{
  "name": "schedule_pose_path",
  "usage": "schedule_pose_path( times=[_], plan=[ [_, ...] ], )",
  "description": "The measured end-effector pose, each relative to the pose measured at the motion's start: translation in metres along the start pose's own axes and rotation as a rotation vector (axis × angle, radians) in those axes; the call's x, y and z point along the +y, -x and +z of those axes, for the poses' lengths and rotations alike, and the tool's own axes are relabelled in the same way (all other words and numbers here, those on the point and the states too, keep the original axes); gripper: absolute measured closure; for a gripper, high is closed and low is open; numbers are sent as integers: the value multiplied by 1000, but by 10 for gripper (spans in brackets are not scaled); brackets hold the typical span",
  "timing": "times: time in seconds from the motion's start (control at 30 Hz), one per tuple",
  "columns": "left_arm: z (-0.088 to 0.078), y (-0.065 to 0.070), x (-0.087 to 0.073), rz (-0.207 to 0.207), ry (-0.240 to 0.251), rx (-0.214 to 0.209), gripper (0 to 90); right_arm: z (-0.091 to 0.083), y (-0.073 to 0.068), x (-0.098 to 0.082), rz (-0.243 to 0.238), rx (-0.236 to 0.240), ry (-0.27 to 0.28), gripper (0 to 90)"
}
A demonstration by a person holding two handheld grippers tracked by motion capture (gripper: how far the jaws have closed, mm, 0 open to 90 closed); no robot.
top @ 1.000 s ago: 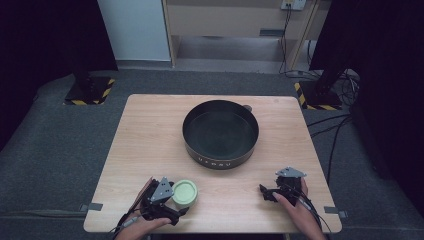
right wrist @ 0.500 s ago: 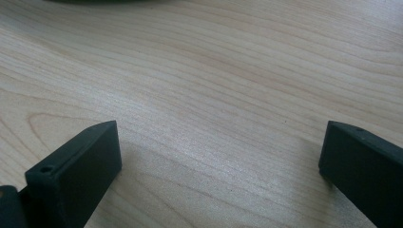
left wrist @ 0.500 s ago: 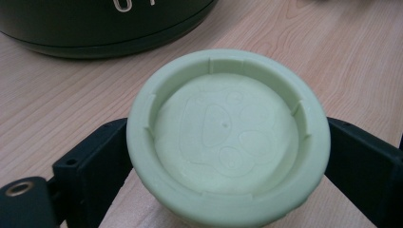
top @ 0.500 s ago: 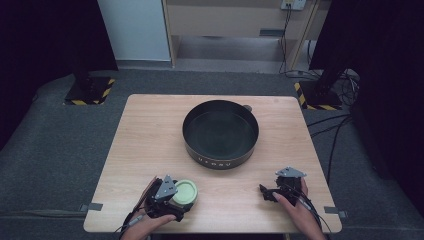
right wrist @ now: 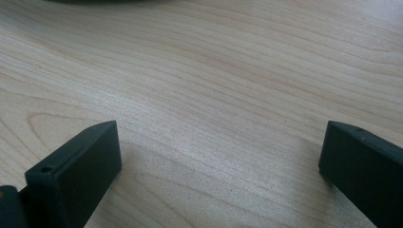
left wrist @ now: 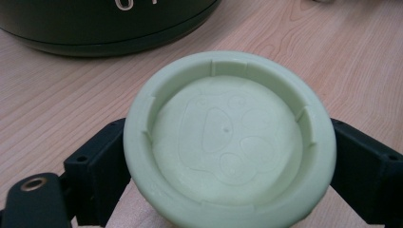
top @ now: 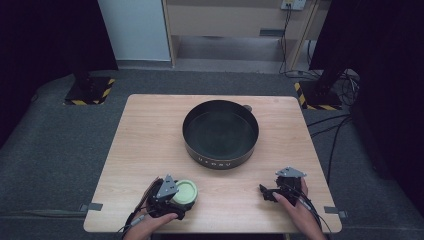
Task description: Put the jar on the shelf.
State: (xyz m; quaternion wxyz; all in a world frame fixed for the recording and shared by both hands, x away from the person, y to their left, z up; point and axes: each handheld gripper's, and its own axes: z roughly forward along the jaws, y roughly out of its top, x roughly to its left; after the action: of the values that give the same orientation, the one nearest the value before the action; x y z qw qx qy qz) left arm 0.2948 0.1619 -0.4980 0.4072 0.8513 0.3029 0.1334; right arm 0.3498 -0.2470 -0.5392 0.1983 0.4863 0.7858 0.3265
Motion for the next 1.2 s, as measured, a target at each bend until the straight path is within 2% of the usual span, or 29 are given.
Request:
schedule_pose_path(
  times=[0.27,0.47,0.7,0.97,1.2],
  plan=[
    [-1,0,0,-1,-5,0,97,0,0,0,0,0,0,3],
    [-2,0,-1,-25,4,-8,98,0,0,0,0,0,0,3],
    [-5,0,1,-18,3,1,98,0,0,0,0,0,0,3],
    [-10,-5,15,-4,6,15,98,0,0,0,0,0,0,3],
    [-9,-7,38,18,19,15,98,0,0,0,0,0,0,3]
  ],
)
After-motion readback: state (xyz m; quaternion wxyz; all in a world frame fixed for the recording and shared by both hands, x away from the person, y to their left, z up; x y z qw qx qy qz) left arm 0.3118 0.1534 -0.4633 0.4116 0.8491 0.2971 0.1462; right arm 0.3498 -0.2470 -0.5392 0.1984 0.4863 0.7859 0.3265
